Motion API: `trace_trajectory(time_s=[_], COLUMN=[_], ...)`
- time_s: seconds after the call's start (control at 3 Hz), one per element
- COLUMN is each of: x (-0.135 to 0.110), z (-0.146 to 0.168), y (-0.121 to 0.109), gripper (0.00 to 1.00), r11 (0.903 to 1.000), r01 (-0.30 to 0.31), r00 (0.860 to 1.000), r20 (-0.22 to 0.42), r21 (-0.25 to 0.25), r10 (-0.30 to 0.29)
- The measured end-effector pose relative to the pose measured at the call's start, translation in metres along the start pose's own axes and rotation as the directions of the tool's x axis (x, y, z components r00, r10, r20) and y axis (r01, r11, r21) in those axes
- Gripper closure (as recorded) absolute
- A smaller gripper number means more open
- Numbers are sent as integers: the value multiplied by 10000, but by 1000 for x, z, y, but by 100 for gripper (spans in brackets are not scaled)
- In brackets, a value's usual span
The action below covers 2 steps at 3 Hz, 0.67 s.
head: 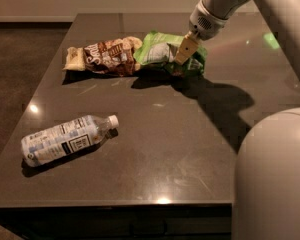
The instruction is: Move green rice chip bag near brown chip bag
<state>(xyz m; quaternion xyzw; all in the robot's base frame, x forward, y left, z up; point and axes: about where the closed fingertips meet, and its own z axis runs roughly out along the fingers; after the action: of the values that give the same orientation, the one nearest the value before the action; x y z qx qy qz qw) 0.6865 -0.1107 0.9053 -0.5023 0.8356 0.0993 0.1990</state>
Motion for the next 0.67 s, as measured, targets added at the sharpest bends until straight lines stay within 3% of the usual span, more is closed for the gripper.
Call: trace_trajectory(time_s=[0.33,0.67], x=[-1,-2], z=[3,6], y=[0,-1], gripper=[5,0], r11=[10000,10000], r01=[23,27], r00=[10000,10000], r20=[6,16], r21=[-10,-17], r10=[-23,-27])
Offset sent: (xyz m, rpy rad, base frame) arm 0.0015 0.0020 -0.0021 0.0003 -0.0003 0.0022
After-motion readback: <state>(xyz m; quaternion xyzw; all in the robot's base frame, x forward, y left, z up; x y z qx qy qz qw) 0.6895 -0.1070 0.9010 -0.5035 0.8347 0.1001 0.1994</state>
